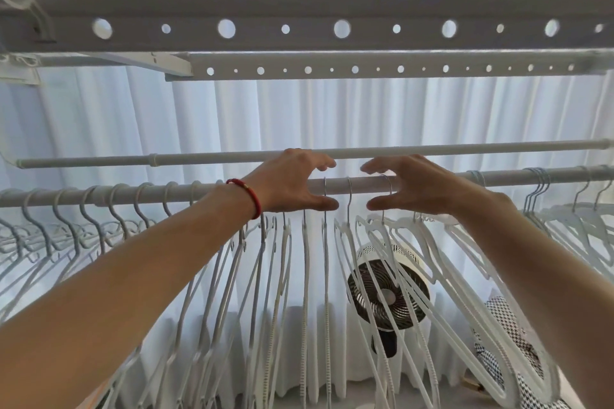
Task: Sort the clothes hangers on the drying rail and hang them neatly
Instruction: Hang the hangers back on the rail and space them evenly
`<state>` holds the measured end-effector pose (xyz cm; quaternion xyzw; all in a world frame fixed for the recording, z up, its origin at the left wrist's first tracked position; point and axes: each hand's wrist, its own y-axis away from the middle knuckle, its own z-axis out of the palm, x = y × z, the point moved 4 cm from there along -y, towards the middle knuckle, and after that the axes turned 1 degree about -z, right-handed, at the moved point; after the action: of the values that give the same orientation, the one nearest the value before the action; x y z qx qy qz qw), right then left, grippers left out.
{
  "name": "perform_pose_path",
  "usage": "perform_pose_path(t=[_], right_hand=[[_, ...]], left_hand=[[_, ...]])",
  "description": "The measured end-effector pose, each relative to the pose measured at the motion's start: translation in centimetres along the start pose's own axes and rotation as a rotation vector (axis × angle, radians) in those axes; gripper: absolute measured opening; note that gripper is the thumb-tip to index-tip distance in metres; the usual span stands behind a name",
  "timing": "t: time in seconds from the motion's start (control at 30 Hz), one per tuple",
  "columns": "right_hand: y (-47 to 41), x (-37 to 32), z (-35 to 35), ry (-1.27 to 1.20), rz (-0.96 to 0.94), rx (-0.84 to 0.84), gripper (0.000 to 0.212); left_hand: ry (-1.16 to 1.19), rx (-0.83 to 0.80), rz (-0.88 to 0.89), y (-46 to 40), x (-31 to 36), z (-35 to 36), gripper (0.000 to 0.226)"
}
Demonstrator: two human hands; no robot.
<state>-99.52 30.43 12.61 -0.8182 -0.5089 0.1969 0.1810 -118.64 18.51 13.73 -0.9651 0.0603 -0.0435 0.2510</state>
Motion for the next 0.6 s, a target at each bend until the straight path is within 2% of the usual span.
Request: perform_pose_path(t=[0.23, 0.6], right_hand=[[1.3, 2.1, -0.2, 0.017, 0.019, 0.033, 0.06], [0.3, 0.3, 0.1, 0.026, -0.049, 0.08, 0.05]], left_hand=[[-0.051, -0.016, 0.017, -1.5, 2.4, 0.7, 0.072], [-0.067, -0.028, -0.028, -1.6, 2.6, 1.1, 0.07]])
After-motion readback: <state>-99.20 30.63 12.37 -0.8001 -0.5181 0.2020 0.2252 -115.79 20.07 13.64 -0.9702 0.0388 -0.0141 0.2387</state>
